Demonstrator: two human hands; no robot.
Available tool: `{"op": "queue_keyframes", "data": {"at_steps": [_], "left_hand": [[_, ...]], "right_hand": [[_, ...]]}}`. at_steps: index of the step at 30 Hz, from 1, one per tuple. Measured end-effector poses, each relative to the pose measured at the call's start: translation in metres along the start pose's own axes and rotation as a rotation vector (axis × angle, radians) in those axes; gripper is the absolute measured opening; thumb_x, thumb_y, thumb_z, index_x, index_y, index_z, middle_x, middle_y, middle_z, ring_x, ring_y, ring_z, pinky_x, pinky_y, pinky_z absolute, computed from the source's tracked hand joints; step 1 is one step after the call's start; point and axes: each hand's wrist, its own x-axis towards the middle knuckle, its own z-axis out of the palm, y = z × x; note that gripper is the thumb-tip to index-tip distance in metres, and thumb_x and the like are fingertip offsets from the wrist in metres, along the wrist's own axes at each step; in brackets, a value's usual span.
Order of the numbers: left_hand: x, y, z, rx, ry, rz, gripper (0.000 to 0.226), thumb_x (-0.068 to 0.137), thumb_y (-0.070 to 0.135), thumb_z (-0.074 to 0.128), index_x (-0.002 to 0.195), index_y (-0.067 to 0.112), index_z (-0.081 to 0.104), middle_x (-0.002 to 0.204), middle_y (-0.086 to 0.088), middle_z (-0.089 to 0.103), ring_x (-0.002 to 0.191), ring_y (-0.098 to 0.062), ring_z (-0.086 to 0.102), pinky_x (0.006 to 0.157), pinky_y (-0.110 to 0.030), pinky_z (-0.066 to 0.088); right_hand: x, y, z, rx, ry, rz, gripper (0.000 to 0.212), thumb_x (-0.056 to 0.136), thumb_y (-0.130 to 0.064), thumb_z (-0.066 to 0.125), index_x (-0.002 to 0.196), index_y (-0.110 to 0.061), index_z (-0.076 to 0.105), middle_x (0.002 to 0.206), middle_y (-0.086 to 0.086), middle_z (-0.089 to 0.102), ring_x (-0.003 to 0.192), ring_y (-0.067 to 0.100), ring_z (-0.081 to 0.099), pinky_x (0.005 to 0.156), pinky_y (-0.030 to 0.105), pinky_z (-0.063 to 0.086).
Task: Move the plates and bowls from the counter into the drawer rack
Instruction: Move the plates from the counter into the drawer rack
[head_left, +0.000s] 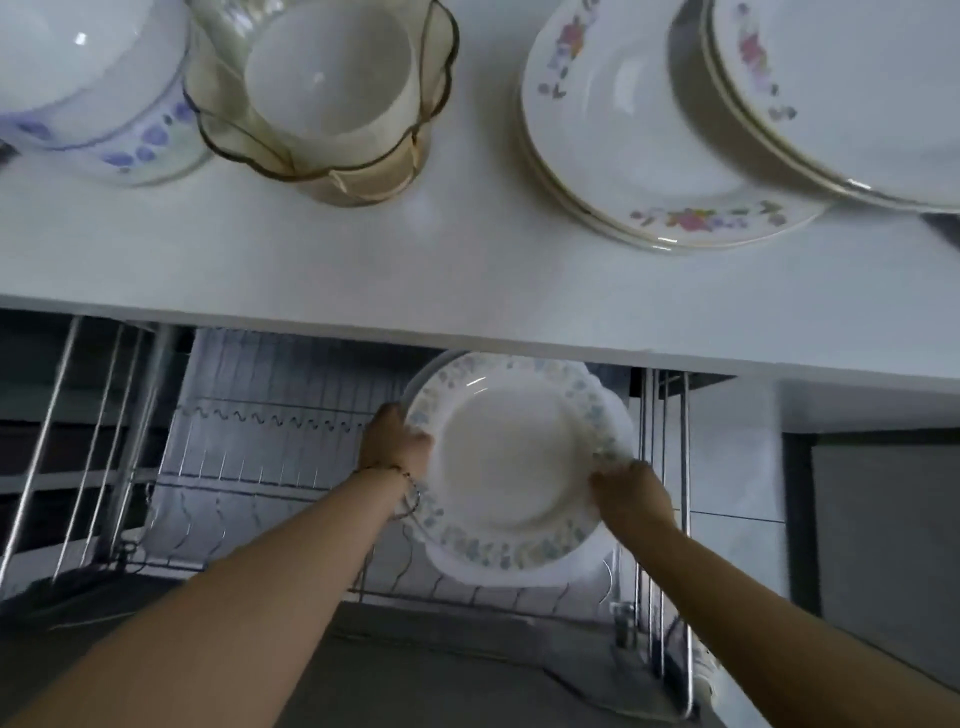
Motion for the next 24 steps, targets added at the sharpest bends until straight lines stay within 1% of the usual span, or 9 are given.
{"op": "queue_keyframes", "data": {"at_steps": [4, 7, 9, 11, 15, 18, 20, 22, 24], "left_hand": [[0.034, 0.003, 0.022, 0.056, 0.015, -0.004, 0.035, 0.083, 0.01, 0.055, 0.119, 0.007, 0.054, 0.118, -0.014, 0.064, 0.106, -0.034, 0.062, 0.09, -0.038, 0.054], [0.052, 0.01, 0.038, 0.072, -0.002, 0.036, 0.036, 0.083, 0.01, 0.057, 0.119, 0.005, 0.055, 0.12, -0.015, 0.063, 0.108, -0.034, 0.061, 0.089, -0.037, 0.052], [0.06, 0.015, 0.049, 0.05, -0.021, 0.051, 0.037, 0.082, 0.01, 0.059, 0.119, 0.005, 0.055, 0.121, -0.015, 0.063, 0.109, -0.034, 0.061, 0.087, -0.034, 0.05], [0.066, 0.017, 0.056, 0.026, -0.039, 0.057, 0.04, 0.081, 0.012, 0.061, 0.121, 0.008, 0.058, 0.121, -0.013, 0.064, 0.11, -0.032, 0.061, 0.087, -0.033, 0.05], [0.075, 0.018, 0.062, -0.033, -0.003, 0.097, 0.039, 0.078, 0.013, 0.065, 0.117, 0.008, 0.062, 0.117, -0.013, 0.067, 0.108, -0.031, 0.063, 0.087, -0.034, 0.051], [0.073, 0.012, 0.061, -0.026, 0.023, 0.178, 0.038, 0.082, 0.016, 0.061, 0.119, 0.007, 0.06, 0.12, -0.018, 0.062, 0.1, -0.031, 0.063, 0.077, -0.03, 0.048], [0.067, 0.003, 0.063, 0.005, 0.029, 0.177, 0.033, 0.087, 0.017, 0.055, 0.118, 0.005, 0.058, 0.119, -0.022, 0.058, 0.088, -0.027, 0.06, 0.073, -0.028, 0.046], [0.058, -0.009, 0.067, 0.04, 0.015, 0.137, 0.032, 0.09, 0.012, 0.047, 0.121, 0.008, 0.056, 0.119, -0.022, 0.057, 0.086, -0.028, 0.06, 0.073, -0.029, 0.05], [0.049, -0.018, 0.072, 0.027, -0.028, 0.145, 0.041, 0.088, 0.007, 0.042, 0.126, 0.018, 0.053, 0.119, -0.018, 0.058, 0.091, -0.03, 0.063, 0.076, -0.032, 0.054]], "right_hand": [[0.033, 0.001, 0.023, -0.026, 0.04, 0.043, 0.034, 0.094, -0.018, 0.045, 0.113, 0.006, 0.059, 0.114, 0.023, 0.063, 0.106, 0.036, 0.06, 0.077, 0.031, 0.043], [0.046, 0.001, 0.028, -0.074, 0.125, 0.058, 0.027, 0.093, -0.007, 0.043, 0.104, 0.004, 0.064, 0.107, 0.023, 0.066, 0.092, 0.035, 0.062, 0.071, 0.031, 0.044], [0.054, 0.002, 0.028, -0.092, 0.198, 0.047, 0.027, 0.091, -0.004, 0.042, 0.101, 0.001, 0.066, 0.105, 0.023, 0.068, 0.096, 0.036, 0.065, 0.073, 0.031, 0.047], [0.06, 0.006, 0.029, -0.006, 0.24, 0.052, 0.026, 0.088, -0.004, 0.045, 0.106, 0.0, 0.063, 0.106, 0.022, 0.068, 0.098, 0.036, 0.064, 0.077, 0.033, 0.049], [0.062, 0.017, 0.037, 0.15, 0.278, 0.026, 0.029, 0.083, -0.001, 0.046, 0.112, -0.002, 0.053, 0.104, 0.019, 0.063, 0.09, 0.033, 0.059, 0.07, 0.03, 0.046], [0.055, 0.022, 0.044, 0.167, 0.284, 0.001, 0.027, 0.082, 0.006, 0.048, 0.109, 0.003, 0.053, 0.104, 0.016, 0.058, 0.096, 0.03, 0.053, 0.078, 0.025, 0.044], [0.047, 0.023, 0.049, 0.208, 0.27, 0.071, 0.037, 0.083, 0.003, 0.051, 0.12, -0.003, 0.052, 0.119, 0.016, 0.056, 0.102, 0.029, 0.056, 0.09, 0.031, 0.049], [0.042, 0.022, 0.055, 0.267, 0.238, 0.146, 0.045, 0.084, 0.001, 0.052, 0.126, -0.013, 0.049, 0.125, 0.018, 0.055, 0.09, 0.027, 0.058, 0.085, 0.033, 0.052], [0.041, 0.02, 0.057, 0.289, 0.21, 0.135, 0.046, 0.081, 0.004, 0.05, 0.121, -0.017, 0.051, 0.123, 0.017, 0.056, 0.084, 0.027, 0.057, 0.082, 0.033, 0.051]]}}
